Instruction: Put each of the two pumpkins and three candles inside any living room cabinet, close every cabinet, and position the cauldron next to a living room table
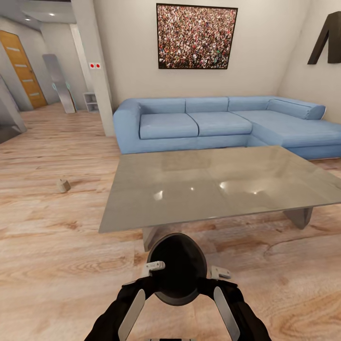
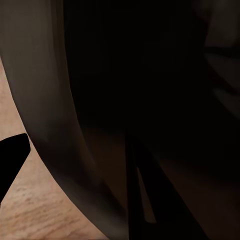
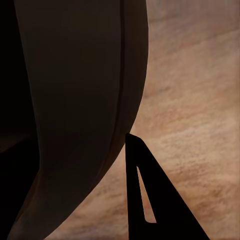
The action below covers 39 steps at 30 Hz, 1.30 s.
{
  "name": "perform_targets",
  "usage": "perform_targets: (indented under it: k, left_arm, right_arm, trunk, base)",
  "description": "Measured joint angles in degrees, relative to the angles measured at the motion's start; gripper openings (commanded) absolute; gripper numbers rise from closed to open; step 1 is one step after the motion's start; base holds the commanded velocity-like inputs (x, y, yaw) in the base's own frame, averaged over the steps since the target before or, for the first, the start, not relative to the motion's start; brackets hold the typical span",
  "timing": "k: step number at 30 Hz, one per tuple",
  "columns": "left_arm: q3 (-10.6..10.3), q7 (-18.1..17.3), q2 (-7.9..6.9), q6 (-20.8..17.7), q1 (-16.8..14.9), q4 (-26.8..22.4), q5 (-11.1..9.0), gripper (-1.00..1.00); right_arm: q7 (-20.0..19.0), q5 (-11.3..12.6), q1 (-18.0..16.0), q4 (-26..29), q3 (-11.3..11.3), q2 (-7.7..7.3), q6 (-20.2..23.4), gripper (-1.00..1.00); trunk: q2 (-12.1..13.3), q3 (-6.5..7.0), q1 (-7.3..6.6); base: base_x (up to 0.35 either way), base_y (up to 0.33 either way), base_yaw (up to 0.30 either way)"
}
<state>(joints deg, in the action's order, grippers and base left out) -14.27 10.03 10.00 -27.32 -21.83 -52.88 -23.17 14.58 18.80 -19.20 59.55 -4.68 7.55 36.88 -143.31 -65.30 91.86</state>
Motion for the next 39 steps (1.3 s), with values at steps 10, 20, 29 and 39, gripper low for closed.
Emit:
perform_targets:
  k: [10,20,29,39]
  left_arm:
    - [-0.02,0.0,0.0,0.1,0.0,0.09,-0.09,-1.0]
    - [-0.01,0.0,0.0,0.05,0.0,0.08,-0.08,-1.0]
    - [-0.01,-0.01,0.0,0.06,0.0,0.16,-0.09,-1.0]
    - [-0.02,0.0,0.0,0.11,0.0,0.13,-0.1,-1.0]
  right_arm:
    - [0.01,-0.06,0.0,0.0,0.01,0.0,0.03,-1.0]
    - [0.01,-0.05,0.0,0.0,0.01,0.01,0.04,-1.0]
    - [-0.07,-0.2,0.0,-0.08,0.11,0.06,0.05,-1.0]
    - [-0.07,-0.19,0.0,-0.06,0.1,0.06,0.03,-1.0]
  trunk:
    - [0.0,0.0,0.01]
    - [-0.12,-1.99,0.25]
    - [-0.24,-3.99,0.48]
    - [-0.32,-5.32,0.63]
  base:
    - [0.01,0.0,0.0]
    - [0.0,0.0,0.0]
    - [0.0,0.0,0.0]
    - [0.0,0.0,0.0]
